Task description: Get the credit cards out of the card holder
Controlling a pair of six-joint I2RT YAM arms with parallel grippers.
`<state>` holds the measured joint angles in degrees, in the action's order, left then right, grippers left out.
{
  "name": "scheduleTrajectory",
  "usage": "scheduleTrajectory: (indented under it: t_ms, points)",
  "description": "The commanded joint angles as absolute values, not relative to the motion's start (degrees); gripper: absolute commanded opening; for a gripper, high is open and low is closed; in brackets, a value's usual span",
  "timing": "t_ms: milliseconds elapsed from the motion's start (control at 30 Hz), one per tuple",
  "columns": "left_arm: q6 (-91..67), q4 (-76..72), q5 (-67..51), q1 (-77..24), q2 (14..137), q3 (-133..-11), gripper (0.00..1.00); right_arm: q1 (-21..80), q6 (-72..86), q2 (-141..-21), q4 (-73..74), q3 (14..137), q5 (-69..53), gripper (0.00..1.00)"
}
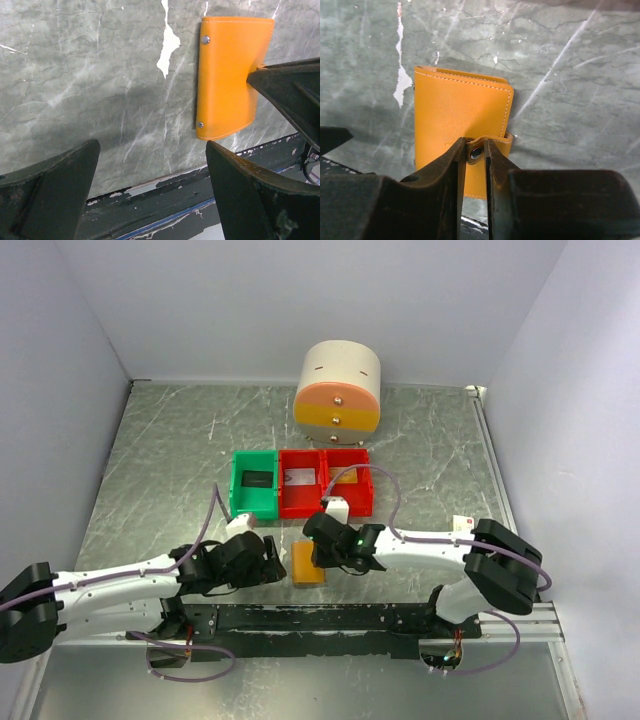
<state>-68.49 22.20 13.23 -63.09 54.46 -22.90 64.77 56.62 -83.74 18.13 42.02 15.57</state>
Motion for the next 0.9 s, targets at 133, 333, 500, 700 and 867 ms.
scheduleTrajectory:
  t_ms: [133,333,500,700,867]
  points:
    - [-66.15,19.86,11.25,-62.80,57.08,-26.74,1.00,60.94,56.60,-79.40,10.89,34.32,5.97,0.26]
    - [-65.43,20.28,11.29,-62.76,58.93,-28.45,0.99,60.85,55.46,-81.16,17.73,37.56,8.33,0.24]
    - [-64.71,21.62,11.75,-62.75,60.12,-30.29,0.99,61.22,55.66,-81.33,21.17,40.01,10.79,0.22]
    - [-64.16,22.89,12.13,-62.75,60.47,-31.59,0.99,61.22,59.11,-77.50,26.71,40.69,15.63,0.24]
    - [-64.16,22.92,12.39,-62.75,60.05,-31.73,1.00,60.95,60.11,-74.63,27.36,38.29,16.15,0.25]
